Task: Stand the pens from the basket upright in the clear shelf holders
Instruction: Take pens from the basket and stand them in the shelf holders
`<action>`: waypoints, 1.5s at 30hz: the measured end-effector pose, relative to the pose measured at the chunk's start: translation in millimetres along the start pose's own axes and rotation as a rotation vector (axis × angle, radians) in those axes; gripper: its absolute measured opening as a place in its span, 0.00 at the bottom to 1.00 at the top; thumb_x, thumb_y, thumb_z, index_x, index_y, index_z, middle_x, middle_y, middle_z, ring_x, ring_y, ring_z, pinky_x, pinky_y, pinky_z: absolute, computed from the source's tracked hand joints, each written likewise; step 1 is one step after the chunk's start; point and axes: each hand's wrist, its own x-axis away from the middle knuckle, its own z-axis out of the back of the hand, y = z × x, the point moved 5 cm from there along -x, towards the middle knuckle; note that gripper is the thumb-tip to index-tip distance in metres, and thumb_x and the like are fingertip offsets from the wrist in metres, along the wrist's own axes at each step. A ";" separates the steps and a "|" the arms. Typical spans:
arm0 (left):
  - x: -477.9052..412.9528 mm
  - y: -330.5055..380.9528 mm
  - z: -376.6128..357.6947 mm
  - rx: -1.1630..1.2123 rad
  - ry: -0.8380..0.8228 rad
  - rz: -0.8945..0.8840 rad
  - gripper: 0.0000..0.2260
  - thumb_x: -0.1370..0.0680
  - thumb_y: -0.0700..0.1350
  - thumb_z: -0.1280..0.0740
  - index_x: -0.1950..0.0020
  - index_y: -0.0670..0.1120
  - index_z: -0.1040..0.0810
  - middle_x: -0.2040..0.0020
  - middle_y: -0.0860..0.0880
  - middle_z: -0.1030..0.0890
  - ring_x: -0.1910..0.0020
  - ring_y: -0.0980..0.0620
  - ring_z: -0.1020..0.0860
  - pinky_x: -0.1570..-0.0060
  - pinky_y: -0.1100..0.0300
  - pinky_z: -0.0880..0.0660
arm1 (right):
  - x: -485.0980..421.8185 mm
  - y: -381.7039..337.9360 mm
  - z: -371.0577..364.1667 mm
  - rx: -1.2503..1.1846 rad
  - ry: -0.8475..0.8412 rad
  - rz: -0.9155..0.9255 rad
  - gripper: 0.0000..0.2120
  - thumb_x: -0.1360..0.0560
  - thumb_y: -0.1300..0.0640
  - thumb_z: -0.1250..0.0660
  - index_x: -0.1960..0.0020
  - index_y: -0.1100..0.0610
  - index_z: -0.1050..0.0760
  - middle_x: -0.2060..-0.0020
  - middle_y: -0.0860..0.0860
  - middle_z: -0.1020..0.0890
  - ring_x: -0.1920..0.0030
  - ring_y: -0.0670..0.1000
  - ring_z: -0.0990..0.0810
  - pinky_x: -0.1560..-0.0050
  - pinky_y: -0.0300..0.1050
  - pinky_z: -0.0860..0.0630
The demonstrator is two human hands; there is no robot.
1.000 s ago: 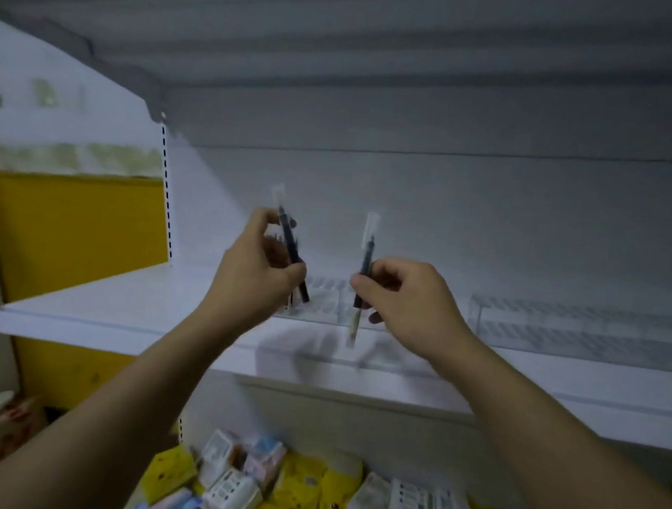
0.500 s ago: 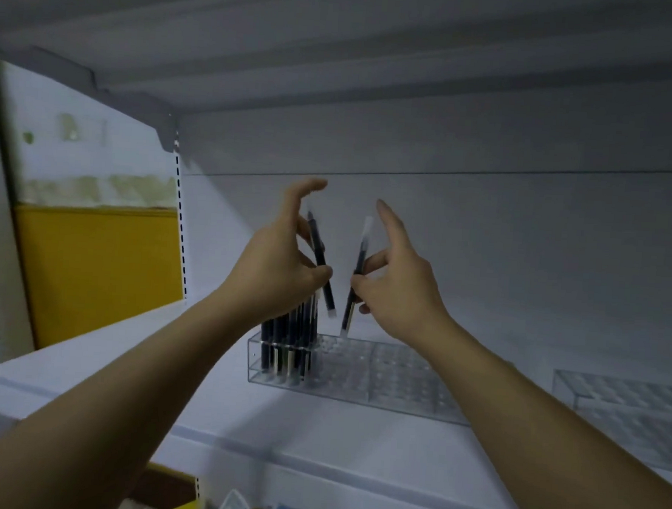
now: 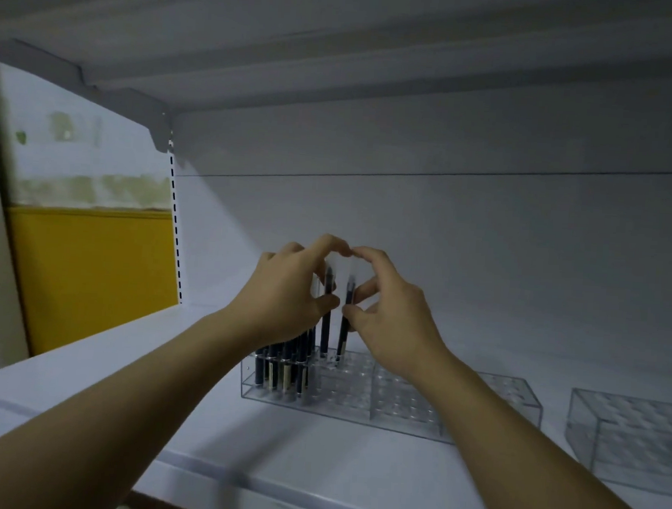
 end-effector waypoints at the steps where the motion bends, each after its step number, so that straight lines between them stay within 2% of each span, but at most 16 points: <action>1: 1.1 0.5 -1.5 -0.032 0.012 -0.009 0.28 0.28 0.47 0.26 0.34 0.61 0.37 0.55 0.59 0.25 0.47 0.52 0.27 0.39 0.50 0.31 | 0.8 1.4 0.0 0.011 0.003 -0.008 0.32 0.25 0.59 0.30 0.30 0.37 0.41 0.58 0.41 0.22 0.63 0.46 0.18 0.58 0.41 0.20; 3: 2.7 1.5 -4.3 -0.061 0.022 -0.011 0.35 0.29 0.48 0.25 0.31 0.61 0.42 0.57 0.61 0.26 0.49 0.54 0.27 0.37 0.51 0.36 | 2.4 3.9 0.2 0.024 0.019 -0.026 0.33 0.25 0.58 0.29 0.29 0.38 0.41 0.57 0.42 0.22 0.61 0.46 0.18 0.57 0.41 0.21; 5: 2.0 -0.6 -6.3 -0.018 0.008 0.011 0.37 0.31 0.47 0.23 0.32 0.61 0.44 0.59 0.62 0.27 0.55 0.57 0.27 0.37 0.49 0.32 | 4.0 5.0 -0.9 0.028 0.014 -0.028 0.33 0.25 0.58 0.29 0.30 0.38 0.42 0.57 0.44 0.21 0.60 0.47 0.18 0.56 0.41 0.21; 7: 0.6 -3.6 -7.3 -0.015 -0.024 0.030 0.33 0.32 0.48 0.23 0.38 0.59 0.42 0.58 0.62 0.27 0.58 0.57 0.27 0.40 0.47 0.26 | 4.3 5.7 -1.5 0.044 0.002 -0.024 0.32 0.26 0.58 0.28 0.32 0.38 0.42 0.57 0.45 0.20 0.61 0.47 0.18 0.58 0.41 0.21; 9: 0.2 -5.2 -7.4 -0.042 -0.057 0.039 0.30 0.32 0.50 0.23 0.41 0.58 0.40 0.56 0.61 0.28 0.56 0.56 0.27 0.41 0.47 0.26 | 3.2 5.9 0.0 0.068 -0.002 -0.024 0.31 0.26 0.57 0.28 0.33 0.38 0.40 0.58 0.44 0.21 0.62 0.46 0.20 0.61 0.39 0.23; 13: -0.2 -5.8 -3.8 -0.074 -0.024 0.027 0.26 0.31 0.51 0.24 0.44 0.57 0.38 0.54 0.61 0.29 0.53 0.56 0.29 0.41 0.49 0.28 | 1.8 0.9 1.0 0.119 -0.012 0.014 0.30 0.26 0.56 0.28 0.33 0.38 0.39 0.59 0.43 0.22 0.63 0.45 0.22 0.61 0.38 0.25; 18: 2.3 -9.8 -0.9 -0.145 0.024 0.038 0.14 0.27 0.51 0.28 0.49 0.54 0.32 0.57 0.58 0.29 0.55 0.54 0.31 0.41 0.48 0.33 | 3.8 -6.4 -8.5 0.213 -0.088 0.069 0.29 0.25 0.57 0.30 0.31 0.38 0.38 0.57 0.45 0.20 0.59 0.48 0.20 0.60 0.40 0.24; 21: 4.2 -10.1 -1.3 -0.152 0.031 0.041 0.13 0.26 0.51 0.29 0.46 0.52 0.28 0.52 0.56 0.25 0.48 0.51 0.28 0.35 0.48 0.38 | 6.1 -7.9 -8.4 0.228 -0.061 0.083 0.23 0.23 0.55 0.33 0.32 0.41 0.36 0.54 0.46 0.18 0.58 0.49 0.20 0.62 0.38 0.25; 23: 4.7 -8.2 -0.4 -0.150 0.023 0.036 0.12 0.25 0.52 0.31 0.43 0.52 0.26 0.45 0.53 0.22 0.40 0.50 0.29 0.32 0.47 0.41 | 6.5 -7.2 -1.7 0.186 -0.003 0.071 0.20 0.23 0.55 0.33 0.33 0.44 0.31 0.50 0.47 0.18 0.55 0.49 0.19 0.56 0.43 0.21; 26: 4.6 -7.1 2.6 -0.185 0.010 0.020 0.13 0.25 0.52 0.33 0.42 0.52 0.25 0.41 0.52 0.22 0.36 0.48 0.30 0.30 0.45 0.43 | 8.9 -5.0 0.6 0.089 -0.005 0.042 0.22 0.23 0.56 0.33 0.32 0.45 0.30 0.48 0.46 0.19 0.53 0.47 0.19 0.50 0.45 0.20; 30: 6.8 -9.5 5.7 -0.275 -0.045 0.025 0.16 0.24 0.54 0.34 0.37 0.56 0.27 0.35 0.53 0.25 0.31 0.49 0.34 0.27 0.40 0.46 | 13.7 -3.6 -7.2 0.113 -0.076 0.049 0.30 0.23 0.55 0.34 0.26 0.40 0.39 0.42 0.45 0.21 0.46 0.47 0.22 0.45 0.46 0.22; 34: 20.0 -7.4 11.4 -0.301 -0.047 0.034 0.24 0.23 0.56 0.35 0.28 0.60 0.34 0.29 0.55 0.30 0.27 0.50 0.40 0.27 0.40 0.47 | 21.6 -1.2 -4.7 0.189 -0.065 0.018 0.39 0.24 0.51 0.32 0.24 0.37 0.54 0.34 0.46 0.27 0.38 0.50 0.25 0.40 0.47 0.26; 36: 29.8 -2.3 15.7 -0.311 -0.031 0.034 0.26 0.24 0.57 0.35 0.26 0.60 0.37 0.28 0.55 0.32 0.26 0.50 0.42 0.26 0.40 0.48 | 25.6 -3.3 0.7 0.231 -0.045 0.013 0.39 0.25 0.49 0.32 0.23 0.39 0.53 0.30 0.46 0.31 0.35 0.50 0.28 0.38 0.46 0.28; 39: 45.3 10.4 22.2 -0.309 -0.015 0.004 0.26 0.24 0.57 0.34 0.27 0.59 0.36 0.28 0.55 0.32 0.25 0.50 0.44 0.25 0.41 0.53 | 34.3 -10.9 10.6 0.291 -0.008 0.019 0.37 0.25 0.48 0.32 0.23 0.41 0.50 0.27 0.45 0.35 0.31 0.51 0.32 0.34 0.47 0.31; 42: 60.9 26.1 29.9 -0.293 -0.004 -0.032 0.26 0.25 0.56 0.33 0.28 0.57 0.34 0.29 0.55 0.31 0.25 0.51 0.43 0.25 0.42 0.53 | 57.0 -21.4 15.6 0.278 0.023 0.037 0.35 0.25 0.48 0.32 0.23 0.42 0.46 0.28 0.44 0.35 0.30 0.50 0.34 0.32 0.47 0.33; 45: 79.3 44.5 35.1 -0.241 0.017 -0.054 0.25 0.25 0.55 0.32 0.29 0.55 0.32 0.29 0.54 0.30 0.26 0.50 0.42 0.25 0.44 0.48 | 86.2 -28.9 19.2 0.257 0.038 0.053 0.33 0.25 0.49 0.31 0.25 0.42 0.43 0.30 0.43 0.33 0.32 0.47 0.34 0.33 0.42 0.36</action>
